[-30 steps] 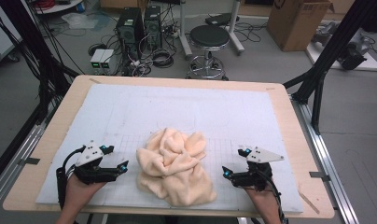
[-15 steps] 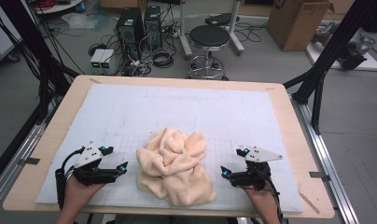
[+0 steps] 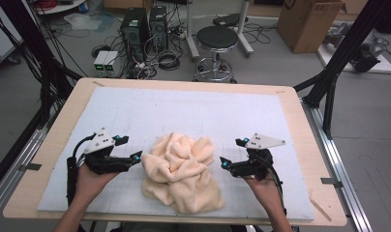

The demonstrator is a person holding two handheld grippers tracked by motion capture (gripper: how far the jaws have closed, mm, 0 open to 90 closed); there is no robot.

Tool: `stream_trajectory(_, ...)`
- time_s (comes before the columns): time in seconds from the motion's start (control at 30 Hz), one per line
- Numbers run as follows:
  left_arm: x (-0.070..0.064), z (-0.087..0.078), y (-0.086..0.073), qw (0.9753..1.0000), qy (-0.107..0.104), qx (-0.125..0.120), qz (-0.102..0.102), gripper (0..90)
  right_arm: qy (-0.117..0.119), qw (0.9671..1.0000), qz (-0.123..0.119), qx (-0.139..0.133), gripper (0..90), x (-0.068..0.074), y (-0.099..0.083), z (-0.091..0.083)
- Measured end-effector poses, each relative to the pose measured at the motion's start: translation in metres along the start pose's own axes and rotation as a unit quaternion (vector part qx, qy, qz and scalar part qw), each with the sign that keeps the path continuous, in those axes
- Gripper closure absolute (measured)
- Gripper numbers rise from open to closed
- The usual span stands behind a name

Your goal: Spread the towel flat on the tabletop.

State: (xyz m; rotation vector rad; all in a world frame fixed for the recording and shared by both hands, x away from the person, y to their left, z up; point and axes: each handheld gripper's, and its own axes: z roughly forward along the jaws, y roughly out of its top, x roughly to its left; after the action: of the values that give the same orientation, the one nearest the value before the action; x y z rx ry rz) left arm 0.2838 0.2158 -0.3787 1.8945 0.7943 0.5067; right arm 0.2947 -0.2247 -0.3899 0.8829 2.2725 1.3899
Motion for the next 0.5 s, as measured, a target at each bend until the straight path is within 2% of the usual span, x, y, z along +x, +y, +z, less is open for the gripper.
stream_trajectory(0.03, 0.001, 0.01, 0.01, 0.9997, 0.004, 0.012, 0.02, 28.9, 0.002, 1.0, -0.001, 0.004, 12.1, 0.0, 0.007, 0.003)
stream_trajectory(0.07, 0.001, 0.01, 0.01, 0.9997, 0.004, 0.012, 0.02, 30.4, 0.007, 0.9999, -0.003, 0.008, 14.9, 0.0, 0.013, 0.007)
stream_trajectory(0.1, 0.001, 0.02, 0.018, 0.9994, 0.003, 0.018, 0.029, 31.0, 0.01, 0.9998, -0.014, 0.005, 15.9, -0.001, 0.021, 0.012)
stream_trajectory(0.13, 0.001, 0.02, 0.018, 0.9994, 0.003, 0.018, 0.029, 31.4, 0.012, 0.9998, -0.012, 0.006, 15.9, 0.0, 0.026, 0.015)
stream_trajectory(0.2, 0.003, 0.032, 0.023, 0.9994, -0.007, 0.024, 0.025, 32.3, 0.015, 0.9997, -0.018, 0.006, 16.3, 0.001, 0.031, 0.019)
stream_trajectory(0.23, 0.005, 0.038, 0.024, 0.9994, -0.012, 0.025, 0.022, 34.8, 0.026, 0.9993, -0.024, 0.01, 19.5, 0.001, 0.04, 0.029)
stream_trajectory(0.27, 0.006, 0.045, 0.023, 0.9993, -0.017, 0.029, 0.018, 34.8, 0.026, 0.9993, -0.024, 0.01, 19.5, 0.001, 0.04, 0.029)
stream_trajectory(0.33, 0.011, 0.061, 0.02, 0.9982, -0.035, 0.048, 0.006, 37.1, 0.042, 0.9986, -0.028, 0.017, 24.7, 0.002, 0.045, 0.042)
stream_trajectory(0.43, 0.014, 0.079, 0.014, 0.9959, -0.041, 0.081, -0.002, 38.4, 0.059, 0.997, -0.025, 0.042, 32.3, -0.002, 0.044, 0.059)
stream_trajectory(0.5, 0.016, 0.087, 0.01, 0.9944, -0.048, 0.094, -0.008, 39.9, 0.062, 0.9957, -0.023, 0.064, 34.8, -0.005, 0.04, 0.07)
